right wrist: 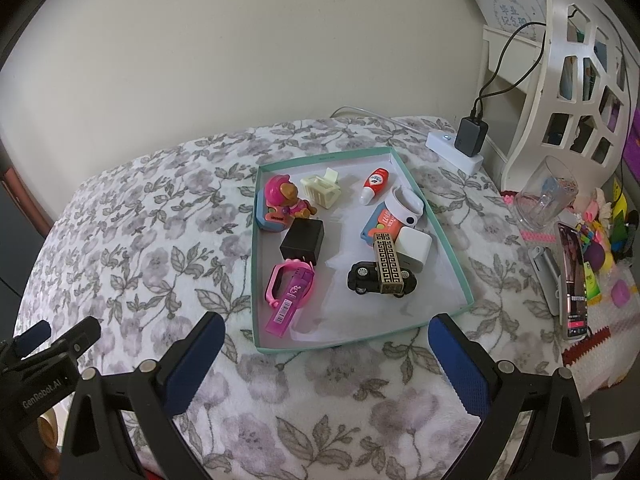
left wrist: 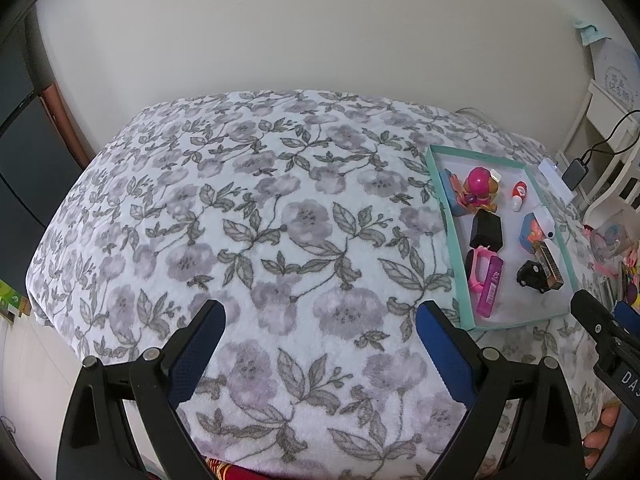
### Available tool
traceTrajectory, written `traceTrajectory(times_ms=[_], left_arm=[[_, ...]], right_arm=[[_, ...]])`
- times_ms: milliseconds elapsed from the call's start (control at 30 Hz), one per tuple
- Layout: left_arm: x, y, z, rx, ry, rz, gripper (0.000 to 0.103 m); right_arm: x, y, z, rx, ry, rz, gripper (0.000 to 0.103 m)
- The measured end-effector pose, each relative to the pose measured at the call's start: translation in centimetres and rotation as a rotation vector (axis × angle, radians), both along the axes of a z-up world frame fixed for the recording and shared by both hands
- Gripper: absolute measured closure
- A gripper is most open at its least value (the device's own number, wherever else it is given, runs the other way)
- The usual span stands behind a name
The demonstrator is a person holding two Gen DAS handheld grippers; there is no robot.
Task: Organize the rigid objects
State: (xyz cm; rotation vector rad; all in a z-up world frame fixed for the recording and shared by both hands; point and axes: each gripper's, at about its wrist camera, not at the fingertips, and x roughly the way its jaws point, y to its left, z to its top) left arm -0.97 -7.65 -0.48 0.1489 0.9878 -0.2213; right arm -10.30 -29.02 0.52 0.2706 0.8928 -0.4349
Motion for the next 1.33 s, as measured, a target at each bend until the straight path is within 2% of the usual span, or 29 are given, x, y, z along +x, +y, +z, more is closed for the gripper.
traceTrajectory(times_ms=[1033,1333], left_arm=[[0.28,0.01,-0.3,-0.002,0.027,0.012,0.007],[0.04,0.06,0.03,-0.012,0.004,0.012,0.007]], right_arm=[[0.09,-0.35,-0.47,-0.003,0.015,0.017,0.0],[0.07,-0.48,-0.66,-0.004,0.022,0.023,0.0]])
